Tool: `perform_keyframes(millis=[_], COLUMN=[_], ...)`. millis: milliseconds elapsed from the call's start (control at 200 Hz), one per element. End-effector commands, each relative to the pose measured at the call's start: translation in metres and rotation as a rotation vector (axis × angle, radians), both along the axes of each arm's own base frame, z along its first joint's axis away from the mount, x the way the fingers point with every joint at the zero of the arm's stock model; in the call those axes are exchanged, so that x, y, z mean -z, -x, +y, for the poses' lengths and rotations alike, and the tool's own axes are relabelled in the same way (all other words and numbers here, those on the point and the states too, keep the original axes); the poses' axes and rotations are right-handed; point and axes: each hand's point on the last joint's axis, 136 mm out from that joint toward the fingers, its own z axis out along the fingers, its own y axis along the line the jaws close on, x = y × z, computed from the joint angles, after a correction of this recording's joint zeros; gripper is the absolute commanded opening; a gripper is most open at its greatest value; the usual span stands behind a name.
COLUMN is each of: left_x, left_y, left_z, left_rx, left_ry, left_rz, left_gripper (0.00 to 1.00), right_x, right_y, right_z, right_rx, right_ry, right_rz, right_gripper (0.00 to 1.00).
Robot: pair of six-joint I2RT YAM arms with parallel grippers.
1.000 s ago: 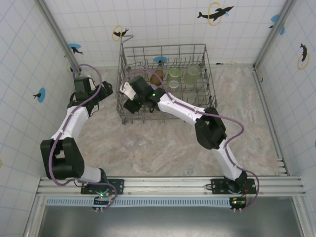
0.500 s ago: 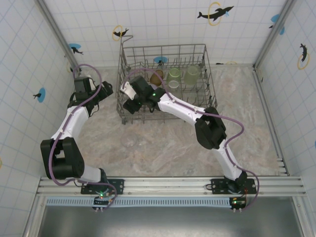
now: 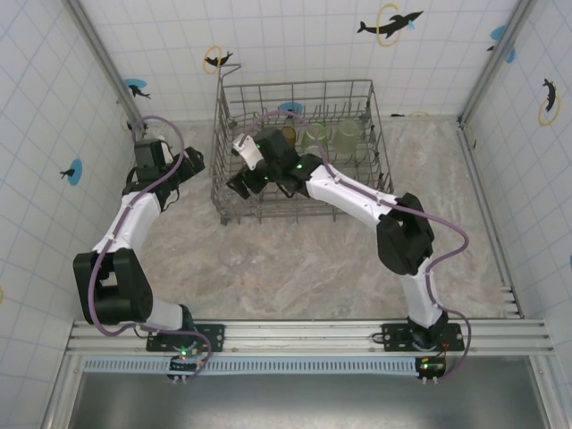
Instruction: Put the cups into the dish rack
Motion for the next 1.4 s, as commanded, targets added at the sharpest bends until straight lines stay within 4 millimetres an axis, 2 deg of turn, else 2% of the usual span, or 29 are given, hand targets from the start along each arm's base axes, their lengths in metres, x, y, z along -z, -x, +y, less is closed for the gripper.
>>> perform_keyframes(millis=[0,305,550,721,921,1026,1111,1286,1396], left_x=[0.0,0.001,-0.002,-0.001,0.003,0.003,-0.002,-0.025,-0.024], left_y=[-0.003,-0.004,-0.003,-0.002,-0.001,0.0,0.001,0.004,-0.002], left_z=[0.001,0.003,0.009,0.013,0.028,0.035,0.041,0.033,0.04], left_rx=[-0.01,-0.018,-0.04,-0.058,-0.113,-0.137,-0.164,-0.152,-0.179], left_ry=[0.01,0.002,-0.024,-0.048,-0.118,-0.151,-0.17,-0.116,-0.143], left_rz=[-0.006,-0.002,-0.003,-0.004,0.011,0.019,0.018,-0.043,-0.012], left_gripper=[0.97,0.97,0.97,0.97,0.97,0.98,0.98,0.98,0.98], right_x=[-0.041,-0.046,-0.05,-0.048,-0.042,-0.046,-0.047,-0.048,-0.047], right_y=[-0.004,-0.003,0.009,0.024,0.043,0.053,0.06,0.068,0.072], right_z=[-0.005,-0.044,-0.082,-0.108,-0.139,-0.154,-0.165,-0.187,-0.196], right_rx=[0.025,0.103,0.182,0.229,0.295,0.308,0.321,0.348,0.351], right_ry=[-0.101,-0.123,-0.157,-0.183,-0.198,-0.209,-0.198,-0.199,-0.209], right_rz=[-0.055,-0.057,-0.052,-0.02,0.031,0.04,0.04,0.034,0.033], right_gripper=[0.99,0.99,0.99,0.99,0.99,0.99,0.99,0.99,0.99])
